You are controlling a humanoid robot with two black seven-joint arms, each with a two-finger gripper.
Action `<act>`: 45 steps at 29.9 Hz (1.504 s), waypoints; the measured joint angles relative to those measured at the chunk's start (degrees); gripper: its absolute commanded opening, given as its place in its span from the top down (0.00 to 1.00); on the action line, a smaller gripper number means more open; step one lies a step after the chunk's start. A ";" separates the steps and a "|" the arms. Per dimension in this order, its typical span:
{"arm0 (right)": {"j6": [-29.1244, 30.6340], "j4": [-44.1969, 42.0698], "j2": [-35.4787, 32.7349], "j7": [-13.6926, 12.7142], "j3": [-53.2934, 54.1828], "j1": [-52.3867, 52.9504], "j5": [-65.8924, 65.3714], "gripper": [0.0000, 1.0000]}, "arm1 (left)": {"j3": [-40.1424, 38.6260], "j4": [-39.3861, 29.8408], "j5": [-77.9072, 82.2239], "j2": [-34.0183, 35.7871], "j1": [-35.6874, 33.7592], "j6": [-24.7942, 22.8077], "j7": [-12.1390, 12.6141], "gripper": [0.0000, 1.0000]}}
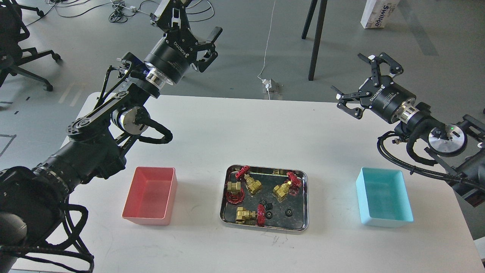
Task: Place valve in pink box and gear in blue box
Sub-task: 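Raise the left arm and swing the left gripper toward the metal tray, then lower the left gripper onto a brass valve with red handle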
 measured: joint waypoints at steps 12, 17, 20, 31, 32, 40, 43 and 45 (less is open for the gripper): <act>0.00 -2.67 -0.12 0.51 0.79 3.71 -2.02 0.00 | -3.39 0.35 -4.60 -0.39 2.03 0.00 0.00 0.00; 0.00 -2.62 0.00 0.68 2.17 4.09 -1.76 0.00 | -11.73 -6.27 -5.74 0.27 4.27 0.00 0.00 0.00; 0.00 -2.74 -0.34 0.93 3.52 3.65 0.03 0.00 | -13.97 -14.44 -5.44 4.96 4.97 0.00 0.00 0.00; 0.00 -4.27 -1.89 0.96 7.83 3.34 2.74 0.00 | 27.62 -29.23 10.65 21.68 -20.99 -0.02 0.01 0.02; 0.01 -4.24 -1.90 0.94 7.87 3.34 2.78 0.00 | 32.26 -30.41 14.08 21.83 -24.00 -0.03 0.01 0.02; 0.02 -4.12 -1.88 0.93 7.42 3.18 2.85 0.00 | 75.65 -34.47 42.38 13.82 -42.13 17.41 0.01 0.05; 0.02 -4.12 -1.78 0.93 7.16 2.52 2.83 0.00 | 85.55 -33.49 46.45 9.63 -42.45 26.78 0.01 0.06; 0.02 -4.12 -1.65 0.93 7.11 1.92 2.80 0.00 | 89.56 -31.61 47.76 7.16 -40.85 32.15 0.01 0.06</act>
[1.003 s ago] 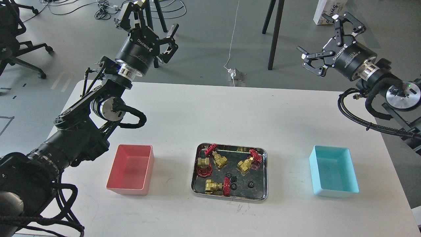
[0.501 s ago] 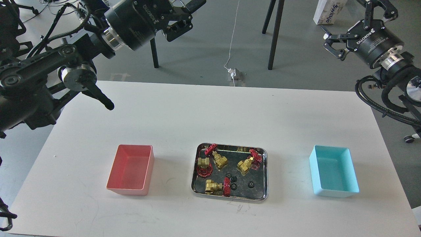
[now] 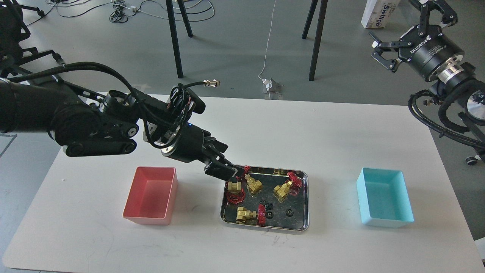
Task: Place valve in pink box and gear in blue box
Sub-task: 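Lower the left gripper onto a brass valve with red handle, then close the left gripper on the brass valve and lift it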
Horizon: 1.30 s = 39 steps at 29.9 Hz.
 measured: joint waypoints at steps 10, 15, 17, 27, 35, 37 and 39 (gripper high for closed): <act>-4.72 -3.78 1.60 -0.50 -3.43 7.11 -0.27 0.00 | 2.32 5.58 0.93 -4.10 7.66 6.70 0.00 0.06; -6.05 -8.73 4.44 -0.30 -9.19 14.98 -0.38 0.00 | 0.76 6.28 0.90 -5.40 10.25 8.02 0.00 0.06; -6.07 -9.11 5.11 -0.22 -9.68 15.45 -0.38 0.00 | 0.49 7.26 0.89 -6.03 11.26 8.49 0.00 0.06; -6.05 -8.90 6.11 -0.09 -9.86 13.43 -0.39 0.00 | 0.28 14.38 1.27 -8.06 16.74 8.99 0.00 0.09; -6.04 -8.80 6.13 -0.08 -9.72 12.32 -0.39 0.00 | 0.28 17.09 1.28 -9.87 19.32 10.00 0.00 0.21; -6.04 -8.74 6.13 -0.08 -9.69 12.08 -0.39 0.00 | 0.28 17.13 1.25 -9.91 19.37 10.06 0.00 0.24; -6.03 -8.70 6.13 -0.08 -9.67 11.68 -0.39 0.00 | 0.28 17.19 1.23 -9.91 19.38 10.11 0.00 0.29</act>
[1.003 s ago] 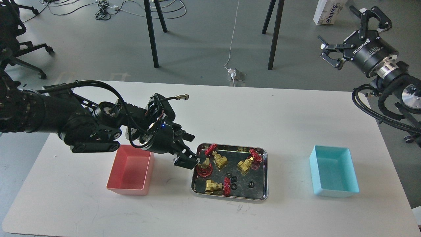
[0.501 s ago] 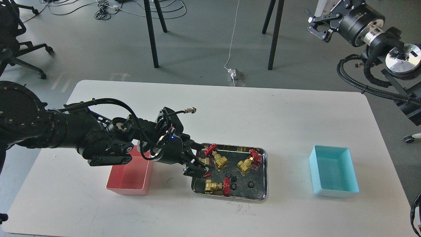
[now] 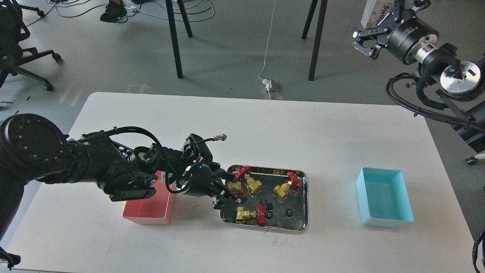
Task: Place valve in pink box and gear in blue box
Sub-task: 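Close the left gripper on the brass valve and lift it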
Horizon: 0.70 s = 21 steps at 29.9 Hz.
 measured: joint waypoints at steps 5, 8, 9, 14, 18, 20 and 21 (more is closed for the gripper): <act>-0.14 0.07 0.05 0.00 0.15 -0.57 0.06 0.00 | 0.00 0.39 -0.02 0.00 0.12 0.57 0.00 0.39; -0.27 0.07 0.05 0.00 0.16 -0.57 0.08 0.00 | 0.02 1.25 -0.02 0.00 0.65 2.67 0.00 0.45; -0.33 0.07 0.05 0.00 0.16 -0.57 0.08 0.00 | 0.05 1.75 -0.02 -0.02 0.99 3.52 0.00 0.46; -0.43 0.07 0.01 0.00 0.09 -1.14 0.04 0.00 | 0.09 3.83 0.04 -0.16 2.33 5.17 0.00 0.53; -0.44 0.07 0.00 0.00 0.07 -1.46 0.01 0.00 | 0.15 3.98 0.48 -0.24 2.53 5.56 0.00 0.54; -0.44 0.07 0.00 0.00 0.07 -1.50 0.00 0.00 | 0.15 3.98 0.68 -0.27 2.60 5.70 0.00 0.54; -0.44 0.07 0.00 0.00 0.07 -1.51 0.00 0.00 | 0.15 3.96 0.73 -0.27 2.62 5.73 0.00 0.54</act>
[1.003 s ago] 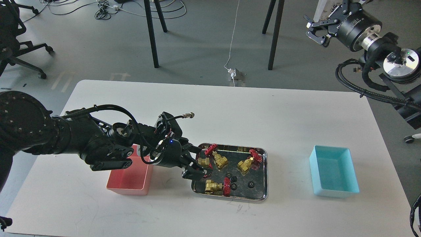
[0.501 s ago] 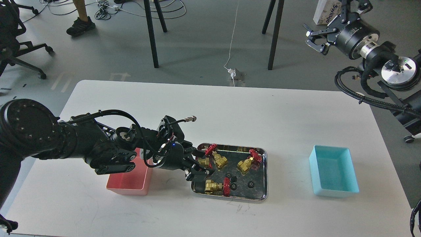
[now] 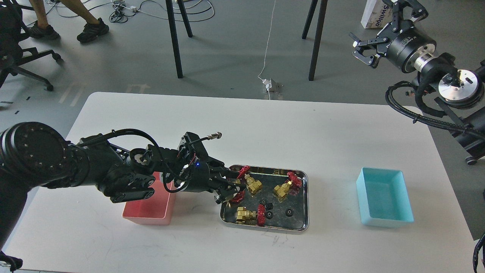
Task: Place valve in pink box and gear in blue box
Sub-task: 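Close the left gripper on the brass valve and lift it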
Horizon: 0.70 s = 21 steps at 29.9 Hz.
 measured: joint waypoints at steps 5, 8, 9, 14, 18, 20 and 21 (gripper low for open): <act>-0.07 -0.08 0.00 0.00 0.00 -0.03 0.00 0.00 | 0.11 -0.36 0.05 0.07 0.30 0.05 0.00 0.54; -0.09 -0.09 0.00 0.00 0.00 -0.22 0.00 0.00 | 0.12 -0.54 0.05 0.08 0.37 0.06 0.00 0.58; -0.09 -0.09 0.00 0.00 0.00 -0.34 0.00 0.00 | 0.12 -0.57 0.05 0.09 0.37 0.07 0.00 0.59; -0.11 -0.16 0.00 0.00 0.00 -0.74 0.00 0.00 | 0.12 -0.62 0.05 0.18 0.38 0.10 0.00 0.80; -0.17 -0.18 -0.01 0.00 0.00 -1.20 0.00 0.00 | 0.33 -0.71 0.05 0.34 0.38 0.11 0.00 0.86; -0.18 -0.18 -0.07 0.00 0.00 -1.28 0.00 0.00 | 0.31 -0.77 0.05 0.44 0.38 0.11 0.00 0.87; -0.18 -0.18 -0.08 0.00 0.00 -1.35 0.00 0.00 | 0.24 -0.86 0.05 0.48 0.38 0.11 0.00 0.87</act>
